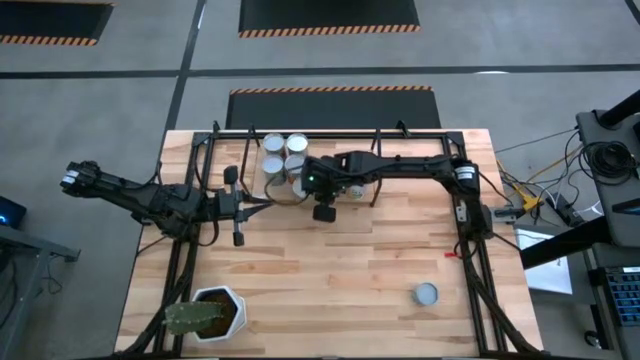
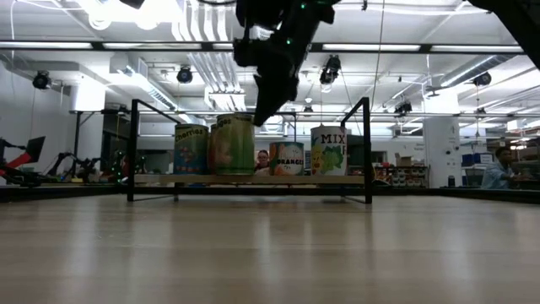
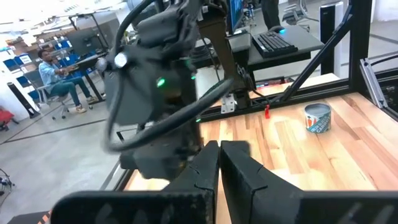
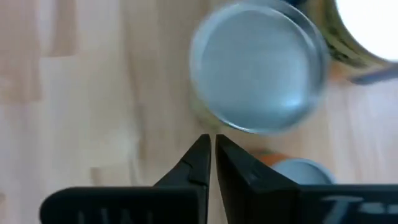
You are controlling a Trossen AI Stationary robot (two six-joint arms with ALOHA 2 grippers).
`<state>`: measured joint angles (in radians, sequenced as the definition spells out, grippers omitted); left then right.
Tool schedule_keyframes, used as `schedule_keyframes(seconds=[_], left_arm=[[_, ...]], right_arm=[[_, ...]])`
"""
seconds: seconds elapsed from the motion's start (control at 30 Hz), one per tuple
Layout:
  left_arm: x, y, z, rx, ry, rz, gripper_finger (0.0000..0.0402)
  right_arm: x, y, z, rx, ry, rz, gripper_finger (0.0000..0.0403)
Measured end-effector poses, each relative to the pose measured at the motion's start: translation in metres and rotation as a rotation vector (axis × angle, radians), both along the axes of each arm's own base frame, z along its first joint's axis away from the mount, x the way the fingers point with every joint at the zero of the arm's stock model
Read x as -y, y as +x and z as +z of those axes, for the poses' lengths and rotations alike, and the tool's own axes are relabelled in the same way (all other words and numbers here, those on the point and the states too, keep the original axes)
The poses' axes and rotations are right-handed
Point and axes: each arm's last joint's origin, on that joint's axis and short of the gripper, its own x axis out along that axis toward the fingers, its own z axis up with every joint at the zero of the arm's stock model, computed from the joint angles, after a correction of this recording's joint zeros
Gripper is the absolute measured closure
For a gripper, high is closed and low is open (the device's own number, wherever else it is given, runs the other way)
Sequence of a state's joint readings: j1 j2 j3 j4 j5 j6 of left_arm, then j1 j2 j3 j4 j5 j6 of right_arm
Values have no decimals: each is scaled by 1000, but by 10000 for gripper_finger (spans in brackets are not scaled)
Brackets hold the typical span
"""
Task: Pick and place cans onto a shelf
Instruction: Put the large canned oranges on the shelf
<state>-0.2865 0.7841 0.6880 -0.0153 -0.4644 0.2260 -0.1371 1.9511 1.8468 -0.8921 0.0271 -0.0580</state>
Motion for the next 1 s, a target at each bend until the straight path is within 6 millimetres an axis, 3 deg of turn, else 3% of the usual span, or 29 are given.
schedule_keyframes(seconds=[0.37,0.57,0.83,1.0], left_arm=[[0,0,1,6,6,0,402],[0,0,1,6,6,-1,402],[0,0,1,5,7,0,402],[0,0,1,5,7,-1,402]], right_arm=[[31,-2,6,22,-84,-55,390],[30,0,10,48,-92,-41,390],[29,-13,26,37,-103,-106,390],[8,-21,38,63,-91,-74,390]])
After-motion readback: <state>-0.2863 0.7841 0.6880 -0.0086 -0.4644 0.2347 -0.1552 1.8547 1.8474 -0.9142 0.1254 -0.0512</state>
